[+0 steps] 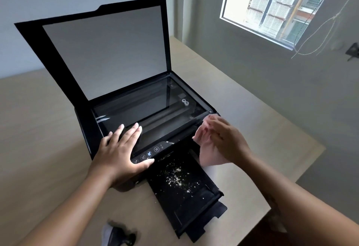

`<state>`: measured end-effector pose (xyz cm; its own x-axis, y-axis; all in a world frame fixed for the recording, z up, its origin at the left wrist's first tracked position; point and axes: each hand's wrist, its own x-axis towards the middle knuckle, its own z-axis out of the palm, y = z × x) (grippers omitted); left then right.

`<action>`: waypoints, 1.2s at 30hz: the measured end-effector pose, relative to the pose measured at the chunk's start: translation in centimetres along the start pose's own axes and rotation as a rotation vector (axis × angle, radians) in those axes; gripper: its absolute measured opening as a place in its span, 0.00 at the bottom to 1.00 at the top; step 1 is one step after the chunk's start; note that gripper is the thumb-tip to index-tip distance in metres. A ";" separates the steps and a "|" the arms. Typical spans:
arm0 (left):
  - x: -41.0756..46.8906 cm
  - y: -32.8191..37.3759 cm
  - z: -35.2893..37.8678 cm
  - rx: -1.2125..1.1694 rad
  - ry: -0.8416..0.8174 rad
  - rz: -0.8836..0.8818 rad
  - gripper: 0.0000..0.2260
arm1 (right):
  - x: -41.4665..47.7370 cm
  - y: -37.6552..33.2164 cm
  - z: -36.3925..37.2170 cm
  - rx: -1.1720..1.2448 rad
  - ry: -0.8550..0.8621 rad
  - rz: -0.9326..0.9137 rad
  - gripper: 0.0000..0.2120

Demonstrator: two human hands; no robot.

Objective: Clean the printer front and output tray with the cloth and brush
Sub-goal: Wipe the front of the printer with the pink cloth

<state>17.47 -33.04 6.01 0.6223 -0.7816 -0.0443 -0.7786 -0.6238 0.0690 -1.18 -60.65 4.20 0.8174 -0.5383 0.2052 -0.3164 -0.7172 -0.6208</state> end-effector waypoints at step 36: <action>1.0 4.2 0.8 0.015 0.048 -0.253 0.51 | 3.2 4.9 0.8 -0.250 -0.076 -0.577 0.23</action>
<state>14.75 -36.45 5.46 0.8005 -0.5992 -0.0106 -0.5982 -0.8000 0.0472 0.28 -65.55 1.26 0.9191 -0.0073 0.3939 0.0905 -0.9692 -0.2289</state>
